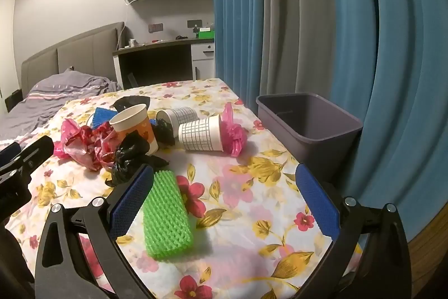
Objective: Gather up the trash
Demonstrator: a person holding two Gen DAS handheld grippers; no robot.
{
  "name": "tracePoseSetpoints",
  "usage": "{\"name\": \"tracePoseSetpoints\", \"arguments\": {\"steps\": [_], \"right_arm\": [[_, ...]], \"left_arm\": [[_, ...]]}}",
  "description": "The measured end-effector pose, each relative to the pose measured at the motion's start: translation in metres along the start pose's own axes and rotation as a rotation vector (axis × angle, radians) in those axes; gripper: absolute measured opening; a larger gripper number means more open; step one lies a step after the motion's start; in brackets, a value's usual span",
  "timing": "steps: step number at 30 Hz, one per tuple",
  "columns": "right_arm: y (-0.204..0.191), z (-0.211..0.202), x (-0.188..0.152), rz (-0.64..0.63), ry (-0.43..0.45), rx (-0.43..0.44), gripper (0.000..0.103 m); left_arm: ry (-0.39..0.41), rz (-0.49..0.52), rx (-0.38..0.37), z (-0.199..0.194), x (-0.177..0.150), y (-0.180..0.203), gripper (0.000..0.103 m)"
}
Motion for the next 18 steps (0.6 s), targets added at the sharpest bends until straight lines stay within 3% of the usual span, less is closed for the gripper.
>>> {"name": "tracePoseSetpoints", "arguments": {"steps": [18], "right_arm": [[-0.0004,-0.0015,0.0029,-0.006,0.012,-0.002,0.098]], "left_arm": [[0.023,0.008,0.015,0.0001,0.0048,-0.0006,0.096]]}}
Point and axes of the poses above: each gripper's, at about its wrist camera, not at the fingertips, and z roughly the way its jaws point, y to its right, x to its top, the point moved 7 cm from there along z, roughly the way its jaws point, and after that the axes turned 10 degrees about y, right-handed, at the moved point
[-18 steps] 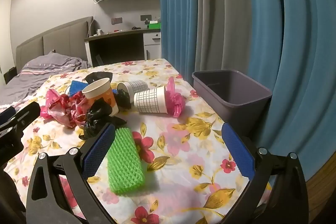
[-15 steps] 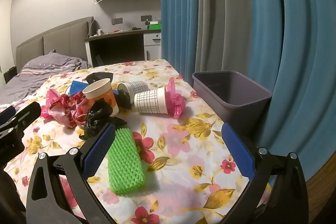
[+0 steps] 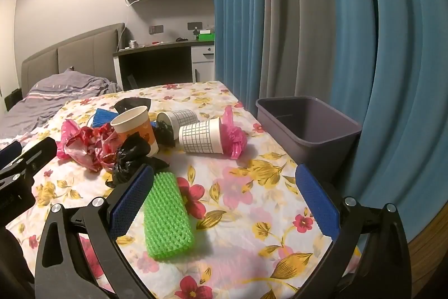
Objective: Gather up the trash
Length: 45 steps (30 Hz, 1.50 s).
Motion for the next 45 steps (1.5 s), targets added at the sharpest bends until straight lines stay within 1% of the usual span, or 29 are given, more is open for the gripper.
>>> {"name": "tracePoseSetpoints", "arguments": {"steps": [15,45], "right_arm": [[-0.0025,0.0005,0.0038,-0.001,0.003,0.002,0.098],[-0.0039,-0.0002,-0.0005,-0.005,0.006,0.003,0.098]], "left_arm": [[-0.001,0.007,0.0,-0.0016,-0.0004,0.0037,0.097],[-0.002,0.004,-0.003,-0.0015,-0.0012,0.0023,0.096]]}}
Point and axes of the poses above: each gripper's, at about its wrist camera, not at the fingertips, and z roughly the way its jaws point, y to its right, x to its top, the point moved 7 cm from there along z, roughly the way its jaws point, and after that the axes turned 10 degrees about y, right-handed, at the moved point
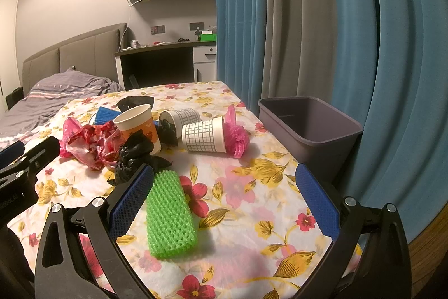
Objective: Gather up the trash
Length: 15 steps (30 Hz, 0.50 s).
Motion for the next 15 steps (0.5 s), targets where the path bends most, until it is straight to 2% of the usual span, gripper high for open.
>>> {"name": "tracePoseSetpoints", "arguments": {"steps": [15], "right_arm": [[-0.0036,0.0013,-0.0072,0.0,-0.005,0.007,0.098]], "left_arm": [[0.0,-0.001,-0.003,-0.0002,-0.0003,0.0018,0.096]]}}
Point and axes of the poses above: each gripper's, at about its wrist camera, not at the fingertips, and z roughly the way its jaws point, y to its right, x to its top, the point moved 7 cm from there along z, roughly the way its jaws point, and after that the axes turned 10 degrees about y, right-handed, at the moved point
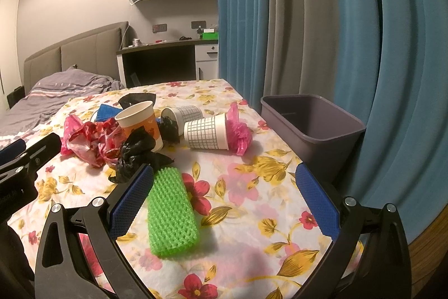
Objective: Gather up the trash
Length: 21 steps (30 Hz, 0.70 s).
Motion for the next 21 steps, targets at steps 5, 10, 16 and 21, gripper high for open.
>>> {"name": "tracePoseSetpoints", "arguments": {"steps": [5,10,16,21], "right_arm": [[-0.0013,0.0005,-0.002,-0.001,-0.001,0.002,0.098],[-0.003,0.0021,-0.005,-0.004,-0.003,0.006,0.098],[-0.0036,0.0025,-0.006,-0.003,-0.005,0.011,0.098],[-0.0058,0.0057,-0.0099,0.001,-0.016,0.026,0.098]], "left_arm": [[0.0,-0.001,0.001,0.0002,0.0,-0.0001,0.096],[0.0,-0.001,-0.001,0.0006,-0.0039,0.0007,0.096],[-0.001,-0.001,-0.002,0.0004,-0.0046,0.0011,0.096],[0.0,-0.001,0.003,0.0002,-0.0062,0.001,0.096]]}}
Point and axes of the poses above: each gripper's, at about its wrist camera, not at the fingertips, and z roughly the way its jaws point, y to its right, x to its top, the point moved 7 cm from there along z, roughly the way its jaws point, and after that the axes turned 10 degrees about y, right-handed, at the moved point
